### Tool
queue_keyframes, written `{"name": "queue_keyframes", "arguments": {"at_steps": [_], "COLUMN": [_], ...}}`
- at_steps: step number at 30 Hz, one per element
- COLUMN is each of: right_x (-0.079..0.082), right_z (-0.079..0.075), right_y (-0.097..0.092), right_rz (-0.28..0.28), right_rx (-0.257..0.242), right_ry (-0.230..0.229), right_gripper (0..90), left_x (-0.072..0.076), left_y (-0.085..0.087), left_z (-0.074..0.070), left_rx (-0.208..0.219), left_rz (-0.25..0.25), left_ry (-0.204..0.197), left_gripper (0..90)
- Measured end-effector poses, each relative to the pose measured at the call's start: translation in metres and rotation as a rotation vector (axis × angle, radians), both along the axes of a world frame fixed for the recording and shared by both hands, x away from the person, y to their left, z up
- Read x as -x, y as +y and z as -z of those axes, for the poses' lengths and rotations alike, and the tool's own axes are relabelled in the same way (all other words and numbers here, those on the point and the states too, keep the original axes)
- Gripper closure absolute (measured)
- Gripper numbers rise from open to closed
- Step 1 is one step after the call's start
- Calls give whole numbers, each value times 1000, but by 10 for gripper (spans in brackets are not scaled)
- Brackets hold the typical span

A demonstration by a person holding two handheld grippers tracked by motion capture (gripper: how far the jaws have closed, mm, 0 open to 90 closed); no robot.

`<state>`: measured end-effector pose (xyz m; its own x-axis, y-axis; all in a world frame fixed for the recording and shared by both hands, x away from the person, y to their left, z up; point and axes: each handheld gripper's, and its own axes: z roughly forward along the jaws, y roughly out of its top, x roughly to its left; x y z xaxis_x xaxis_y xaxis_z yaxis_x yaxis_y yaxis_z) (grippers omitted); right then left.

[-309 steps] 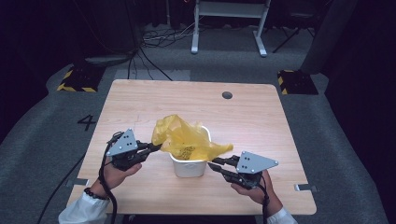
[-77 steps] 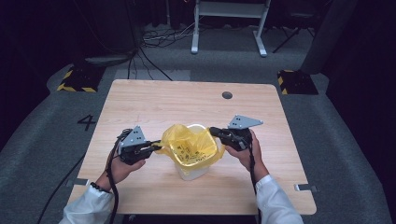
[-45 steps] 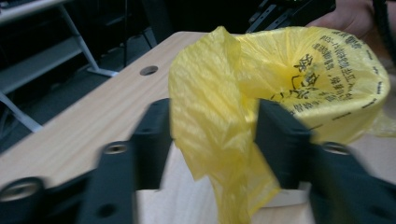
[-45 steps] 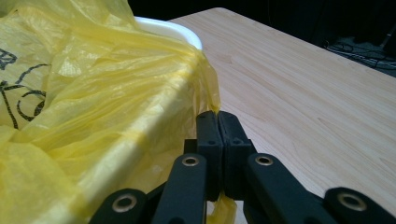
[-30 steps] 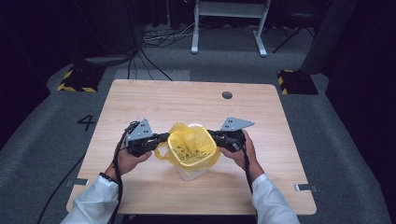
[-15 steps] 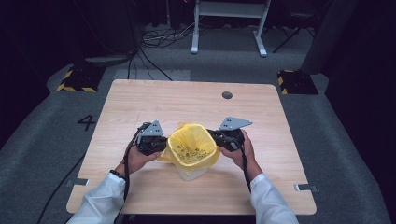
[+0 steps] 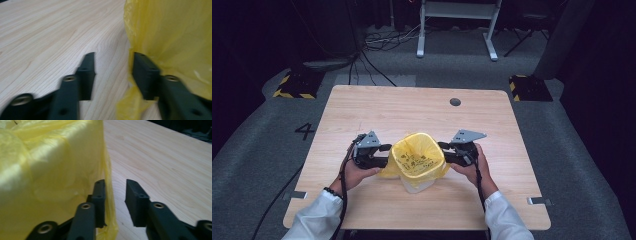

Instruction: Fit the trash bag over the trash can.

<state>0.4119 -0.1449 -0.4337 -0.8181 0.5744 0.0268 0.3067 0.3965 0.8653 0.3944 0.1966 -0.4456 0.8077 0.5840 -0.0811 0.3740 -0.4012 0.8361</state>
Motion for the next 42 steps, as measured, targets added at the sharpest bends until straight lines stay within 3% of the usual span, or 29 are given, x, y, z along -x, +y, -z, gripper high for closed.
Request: {"name": "queue_keyframes", "arguments": {"at_steps": [3,8,12,15,18,21,23,25,27,29,31,34,36,39,40,42], "right_x": [5,16,27,31,30,28,29,32,35,39,41,46,52,60,65,75], "right_z": [-6,-15,-19,-22,-23,-27,-31,-35,-38,-41,-43,-48,-50,-51,-51,-48], "right_y": [-13,-37,-50,-52,-46,-40,-36,-31,-26,-23,-24,-32,-37,-43,-44,-43], "right_rz": [49,91,78,33,17,58,126,146,141,127,151,173,142,85,44,-24], "right_rx": [-23,-47,-66,-92,-52,-26,35,102,134,137,131,79,69,15,6,25], "right_ry": [-29,-65,-84,-88,-75,-85,-118,-140,-151,-158,-177,-173,-192,-206,-211,-215], "right_gripper": [518,436,404,377,319,302,292,279,276,313,311,369,411,409,406,397], "left_x": [13,40,53,55,53,53,55,56,58,58,57,56,56,55,55,55], "left_y": [17,27,17,3,-10,-22,-26,-29,-31,-31,-30,-31,-32,-35,-36,-36], "left_z": [-7,-10,-9,-14,-19,-22,-23,-23,-23,-23,-22,-22,-21,-18,-17,-15], "left_rx": [56,50,27,11,10,-21,-32,-65,-84,-93,-85,-93,-107,-127,-132,-133], "left_rz": [-8,55,114,139,160,180,207,228,251,253,255,259,267,282,281,278], "left_ry": [-29,-83,-117,-148,-180,-237,-258,-277,-286,-284,-274,-275,-274,-267,-264,-260], "left_gripper": [339,303,294,295,298,382,495,563,672,745,817,900,900,900,900,900]}}
